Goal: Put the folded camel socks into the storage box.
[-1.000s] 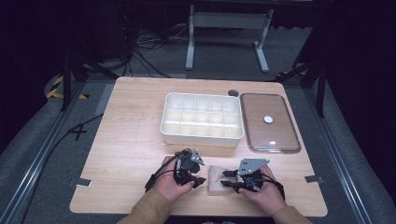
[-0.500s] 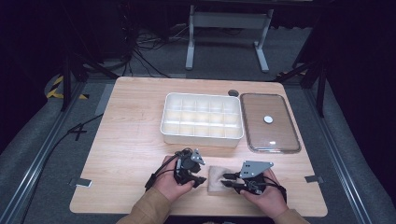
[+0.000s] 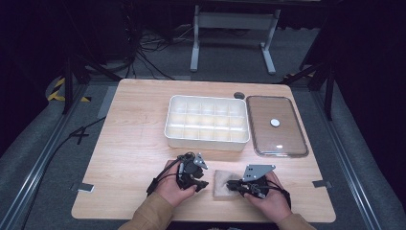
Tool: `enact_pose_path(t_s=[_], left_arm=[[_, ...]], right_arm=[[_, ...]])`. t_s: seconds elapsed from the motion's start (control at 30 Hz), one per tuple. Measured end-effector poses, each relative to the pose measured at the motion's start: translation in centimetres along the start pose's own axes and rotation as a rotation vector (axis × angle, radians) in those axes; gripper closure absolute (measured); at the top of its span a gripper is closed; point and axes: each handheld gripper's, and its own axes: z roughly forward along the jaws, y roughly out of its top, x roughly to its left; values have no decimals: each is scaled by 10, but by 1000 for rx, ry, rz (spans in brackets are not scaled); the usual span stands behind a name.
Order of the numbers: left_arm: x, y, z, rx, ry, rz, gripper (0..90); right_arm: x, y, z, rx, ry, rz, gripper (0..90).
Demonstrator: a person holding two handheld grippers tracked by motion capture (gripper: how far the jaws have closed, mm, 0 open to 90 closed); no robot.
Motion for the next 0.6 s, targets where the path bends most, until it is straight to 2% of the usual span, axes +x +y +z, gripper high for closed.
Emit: enact_pose_path(t_s=[0.13,0.3,0.37,0.47,0.57,0.6], left_arm=[[-1,-1,0,10,0,1,652],[-2,-1,3,7,0,-1,668],[-4,3,5,7,-6,6,672],[-6,5,7,12,-8,12,679],[-7,6,10,23,-12,21,678],[-6,7,11,29,-10,23,678]], right_arm=[[1,1,2,17,9,-1,890],[-1,0,1,12,23,12,890],[0,2,-2,12,8,-7,891],[2,8,-17,-40,-24,-14,892],[-2,8,-22,-44,-42,2,892],[-6,3,-19,-20,-47,15,892]])
